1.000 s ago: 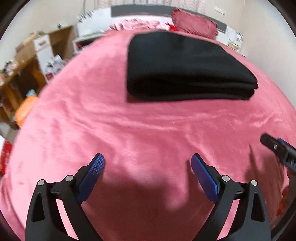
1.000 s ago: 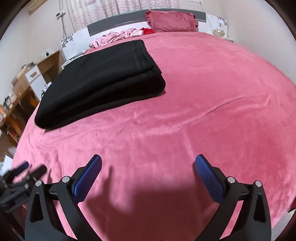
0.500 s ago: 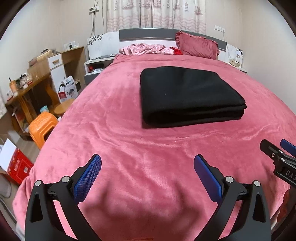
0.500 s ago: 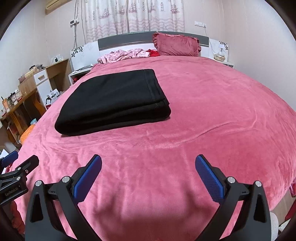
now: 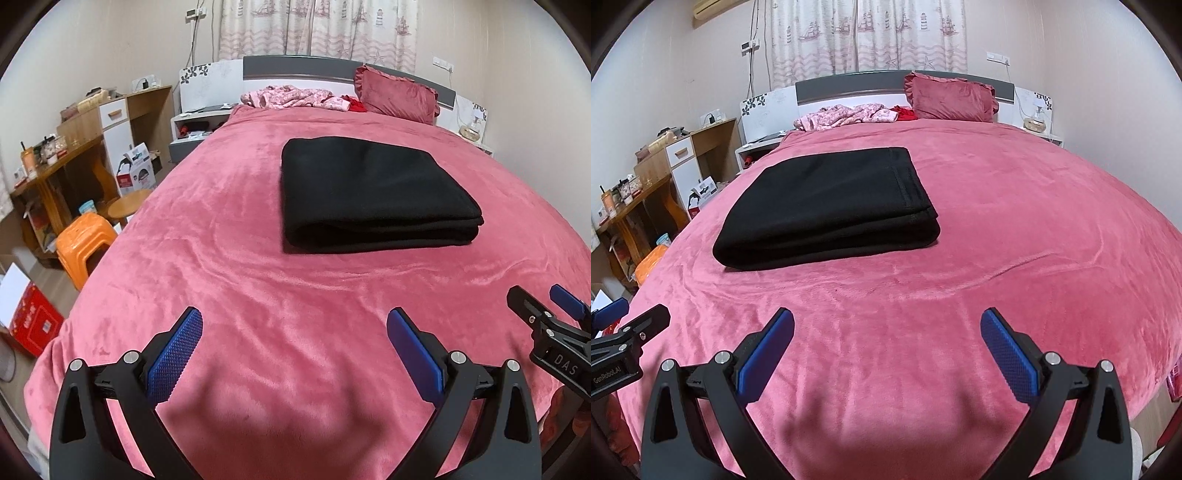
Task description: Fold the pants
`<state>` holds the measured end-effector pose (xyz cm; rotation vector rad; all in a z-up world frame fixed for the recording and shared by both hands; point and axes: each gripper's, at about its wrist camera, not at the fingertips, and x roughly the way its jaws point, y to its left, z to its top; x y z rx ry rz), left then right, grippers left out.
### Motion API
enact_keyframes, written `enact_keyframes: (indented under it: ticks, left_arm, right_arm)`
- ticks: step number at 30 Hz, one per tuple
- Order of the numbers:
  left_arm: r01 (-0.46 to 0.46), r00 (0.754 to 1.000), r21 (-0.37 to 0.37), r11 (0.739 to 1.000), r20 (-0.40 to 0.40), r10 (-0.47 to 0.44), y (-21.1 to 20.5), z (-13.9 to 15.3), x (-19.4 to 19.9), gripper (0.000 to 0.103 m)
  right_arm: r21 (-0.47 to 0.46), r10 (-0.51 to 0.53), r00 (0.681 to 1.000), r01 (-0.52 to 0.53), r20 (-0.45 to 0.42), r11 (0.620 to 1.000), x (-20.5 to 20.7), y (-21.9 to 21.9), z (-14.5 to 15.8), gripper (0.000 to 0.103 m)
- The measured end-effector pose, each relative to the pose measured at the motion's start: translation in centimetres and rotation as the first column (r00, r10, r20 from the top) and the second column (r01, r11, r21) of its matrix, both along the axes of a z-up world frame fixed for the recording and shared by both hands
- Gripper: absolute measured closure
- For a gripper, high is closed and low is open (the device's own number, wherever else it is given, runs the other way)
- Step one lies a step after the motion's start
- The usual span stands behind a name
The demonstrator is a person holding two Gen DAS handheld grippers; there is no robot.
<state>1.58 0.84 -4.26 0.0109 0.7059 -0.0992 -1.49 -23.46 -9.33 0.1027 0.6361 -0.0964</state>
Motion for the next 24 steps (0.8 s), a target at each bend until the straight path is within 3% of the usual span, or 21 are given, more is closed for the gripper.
enact_keyframes:
  ticks: [24]
  left_arm:
    - [-0.004,1.0,0.025,1.0,-0.011,0.004,-0.36,-0.4,0.0,0.004]
  right_arm:
    - [0.027,-0.009,1.0,0.01,-0.025,1.0,0.08,0.06,-0.71,0.002]
